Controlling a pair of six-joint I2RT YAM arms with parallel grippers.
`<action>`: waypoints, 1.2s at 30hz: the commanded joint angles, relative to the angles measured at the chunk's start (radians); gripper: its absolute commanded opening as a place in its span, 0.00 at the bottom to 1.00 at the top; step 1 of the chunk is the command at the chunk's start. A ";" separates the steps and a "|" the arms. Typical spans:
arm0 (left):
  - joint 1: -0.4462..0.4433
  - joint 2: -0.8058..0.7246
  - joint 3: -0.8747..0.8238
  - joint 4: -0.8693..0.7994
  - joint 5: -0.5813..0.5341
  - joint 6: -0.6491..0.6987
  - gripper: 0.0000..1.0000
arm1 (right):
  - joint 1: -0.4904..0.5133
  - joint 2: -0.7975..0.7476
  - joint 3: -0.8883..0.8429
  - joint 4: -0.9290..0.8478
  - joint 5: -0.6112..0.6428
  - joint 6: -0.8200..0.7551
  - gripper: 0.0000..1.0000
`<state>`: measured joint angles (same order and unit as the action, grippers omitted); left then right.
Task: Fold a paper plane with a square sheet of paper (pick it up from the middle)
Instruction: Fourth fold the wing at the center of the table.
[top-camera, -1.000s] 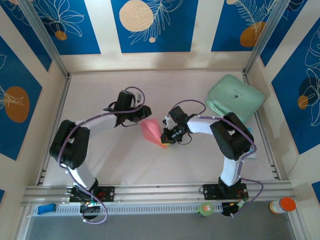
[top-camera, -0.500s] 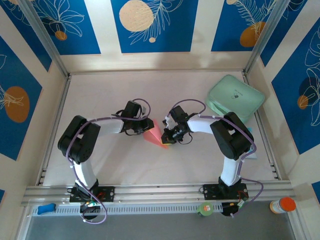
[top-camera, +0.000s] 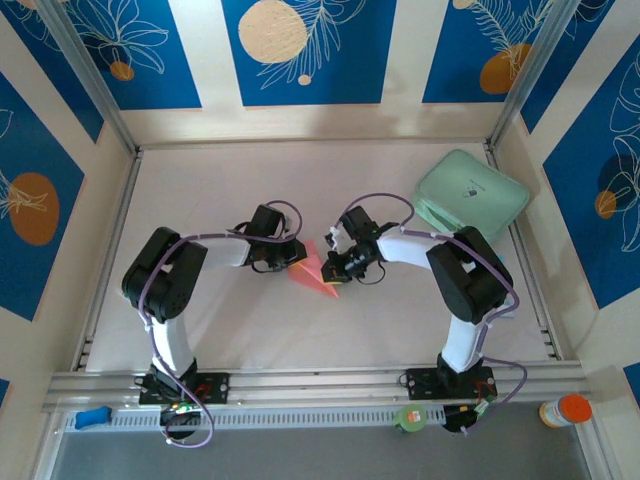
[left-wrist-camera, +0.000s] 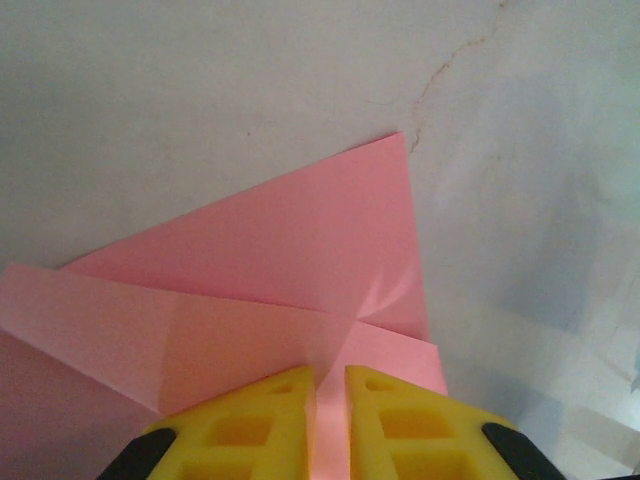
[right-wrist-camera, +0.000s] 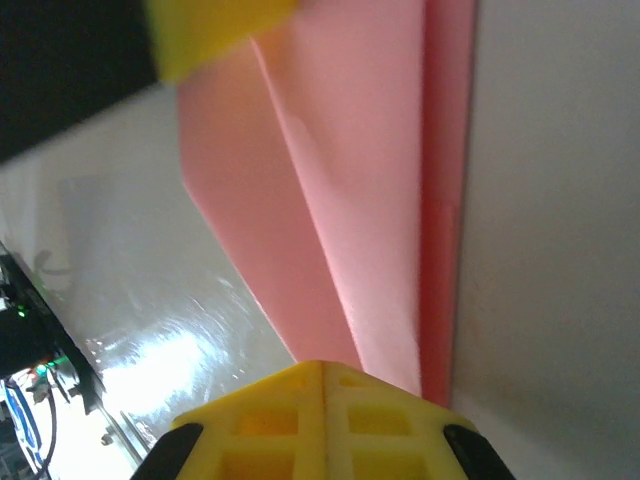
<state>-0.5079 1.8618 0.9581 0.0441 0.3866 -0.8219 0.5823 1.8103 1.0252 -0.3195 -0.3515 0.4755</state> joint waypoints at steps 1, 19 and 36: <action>0.005 0.022 -0.005 -0.006 -0.030 -0.003 0.17 | 0.017 0.024 0.062 0.018 -0.009 0.048 0.00; 0.007 -0.014 -0.009 0.002 -0.014 -0.001 0.17 | 0.033 0.188 0.146 -0.022 0.045 0.059 0.00; 0.056 0.009 -0.018 0.006 -0.025 0.008 0.17 | 0.030 0.198 0.135 -0.053 0.055 0.042 0.00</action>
<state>-0.4572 1.8542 0.9558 0.0635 0.3794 -0.8211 0.6102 1.9732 1.1633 -0.3073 -0.3157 0.5316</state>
